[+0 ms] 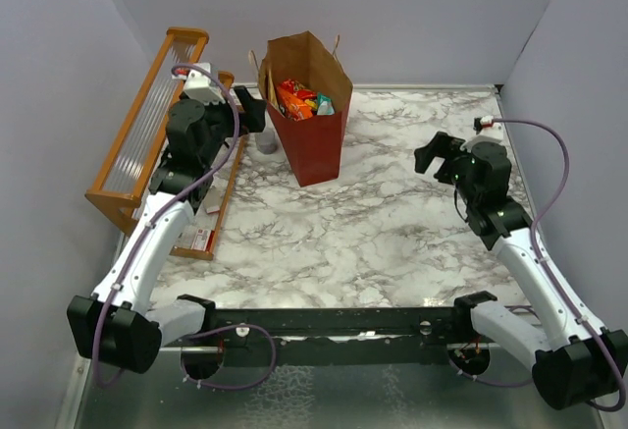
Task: Take the snacks out of the paper bag
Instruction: Adjust the paper bag at the center of the board.
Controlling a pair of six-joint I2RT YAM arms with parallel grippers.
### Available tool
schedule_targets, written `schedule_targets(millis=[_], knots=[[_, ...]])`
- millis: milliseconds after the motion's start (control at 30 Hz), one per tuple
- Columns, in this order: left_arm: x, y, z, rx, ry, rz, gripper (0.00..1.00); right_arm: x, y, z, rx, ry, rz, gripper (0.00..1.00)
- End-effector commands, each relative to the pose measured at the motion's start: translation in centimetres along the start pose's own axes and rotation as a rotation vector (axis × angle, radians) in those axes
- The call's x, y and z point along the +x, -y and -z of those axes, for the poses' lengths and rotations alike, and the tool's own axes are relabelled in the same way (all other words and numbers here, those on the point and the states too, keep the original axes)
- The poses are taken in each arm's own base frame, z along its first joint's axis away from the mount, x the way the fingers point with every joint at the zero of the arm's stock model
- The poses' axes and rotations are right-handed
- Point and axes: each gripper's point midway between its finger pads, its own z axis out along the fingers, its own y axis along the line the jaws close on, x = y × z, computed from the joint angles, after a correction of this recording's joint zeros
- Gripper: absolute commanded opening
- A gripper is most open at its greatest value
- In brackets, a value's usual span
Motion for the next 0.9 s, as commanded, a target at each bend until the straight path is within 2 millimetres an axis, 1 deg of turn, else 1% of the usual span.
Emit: schedule_targets(millis=[0, 67, 100, 133, 233, 333, 400, 433, 500, 567, 700, 767, 867], knots=[[-3.0, 2.4, -1.4, 0.070, -0.008, 0.092, 0.96, -2.0, -0.8, 0.9, -0.057, 0.096, -0.022, 0.99], [-3.2, 2.4, -2.6, 0.057, -0.032, 0.134, 0.96, -2.1, -0.8, 1.2, -0.059, 0.108, -0.020, 0.99], [-4.0, 2.5, -3.1, 0.058, -0.029, 0.165, 0.96, -2.1, -0.7, 1.3, -0.059, 0.112, -0.017, 0.99], [-4.0, 2.5, -3.8, 0.059, -0.039, 0.195, 0.96, -2.1, -0.6, 1.4, -0.054, 0.114, -0.015, 0.99], [-4.7, 2.7, -5.2, 0.105, -0.031, 0.261, 0.96, -2.2, -0.2, 1.7, -0.040, 0.118, -0.011, 0.99], [-5.4, 2.2, -6.7, 0.112, -0.013, 0.308, 0.96, -2.1, 0.0, 2.2, -0.034, 0.125, -0.009, 0.99], [-5.4, 2.0, -7.8, 0.111, -0.018, 0.320, 0.94, -2.2, 0.1, 2.5, -0.037, 0.137, -0.010, 0.99], [-5.3, 1.8, -8.5, 0.108, -0.022, 0.324, 0.89, -2.3, 0.1, 2.8, -0.040, 0.146, -0.012, 0.99], [-5.1, 1.8, -9.5, 0.120, -0.038, 0.338, 0.72, -2.4, 0.2, 3.2, -0.046, 0.168, -0.013, 0.99], [-4.9, 2.4, -10.2, 0.161, -0.049, 0.350, 0.59, -2.6, 0.2, 3.6, -0.055, 0.192, -0.015, 0.99], [-4.7, 2.5, -11.3, 0.185, -0.060, 0.361, 0.46, -2.8, 0.2, 4.2, -0.065, 0.223, -0.015, 0.99], [-4.3, 2.3, -11.7, 0.180, -0.065, 0.356, 0.44, -2.9, 0.3, 4.3, -0.066, 0.230, -0.017, 0.99], [-3.6, 1.9, -12.3, 0.173, -0.082, 0.361, 0.39, -2.8, 0.3, 4.3, -0.067, 0.232, -0.016, 0.99]])
